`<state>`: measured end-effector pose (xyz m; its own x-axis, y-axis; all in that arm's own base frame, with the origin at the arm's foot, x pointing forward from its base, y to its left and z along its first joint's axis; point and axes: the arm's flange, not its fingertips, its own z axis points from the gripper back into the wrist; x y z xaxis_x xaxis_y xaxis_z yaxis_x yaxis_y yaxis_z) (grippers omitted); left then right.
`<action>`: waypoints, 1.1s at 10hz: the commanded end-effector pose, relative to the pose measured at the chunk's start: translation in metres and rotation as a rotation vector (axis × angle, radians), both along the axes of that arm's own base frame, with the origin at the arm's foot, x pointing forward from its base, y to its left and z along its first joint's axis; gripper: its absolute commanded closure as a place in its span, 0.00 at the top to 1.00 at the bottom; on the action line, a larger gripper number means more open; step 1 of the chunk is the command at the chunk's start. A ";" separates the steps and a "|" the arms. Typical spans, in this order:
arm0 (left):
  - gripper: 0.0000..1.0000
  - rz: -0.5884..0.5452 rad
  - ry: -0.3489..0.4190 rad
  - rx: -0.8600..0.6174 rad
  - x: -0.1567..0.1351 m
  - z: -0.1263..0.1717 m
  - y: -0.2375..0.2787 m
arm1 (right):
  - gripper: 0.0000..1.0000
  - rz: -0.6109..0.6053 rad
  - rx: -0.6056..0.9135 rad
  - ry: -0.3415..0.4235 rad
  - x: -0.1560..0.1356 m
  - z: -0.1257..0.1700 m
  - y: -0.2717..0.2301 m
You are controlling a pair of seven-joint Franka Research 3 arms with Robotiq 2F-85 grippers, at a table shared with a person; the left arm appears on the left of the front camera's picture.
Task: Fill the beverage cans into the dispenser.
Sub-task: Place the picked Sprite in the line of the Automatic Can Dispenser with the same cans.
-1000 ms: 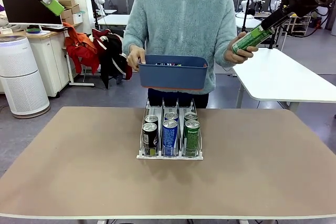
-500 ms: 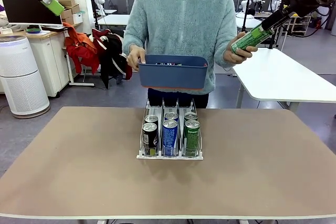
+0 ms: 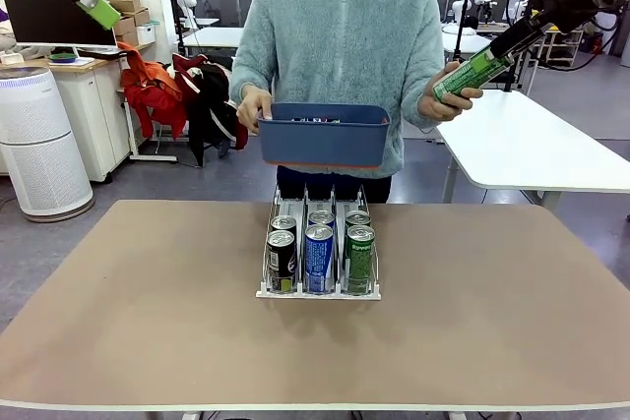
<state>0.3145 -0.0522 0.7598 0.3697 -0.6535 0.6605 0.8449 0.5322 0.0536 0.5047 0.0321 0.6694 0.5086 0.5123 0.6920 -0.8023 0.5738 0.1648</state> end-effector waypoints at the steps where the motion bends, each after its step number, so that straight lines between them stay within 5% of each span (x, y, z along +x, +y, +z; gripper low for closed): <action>1: 1.00 0.001 0.001 0.010 0.000 -0.001 0.001 | 0.00 0.002 -0.001 -0.005 0.000 0.001 0.000; 11: 1.00 0.001 0.001 0.010 0.000 -0.001 0.001 | 0.00 0.002 -0.001 -0.005 0.000 0.001 0.000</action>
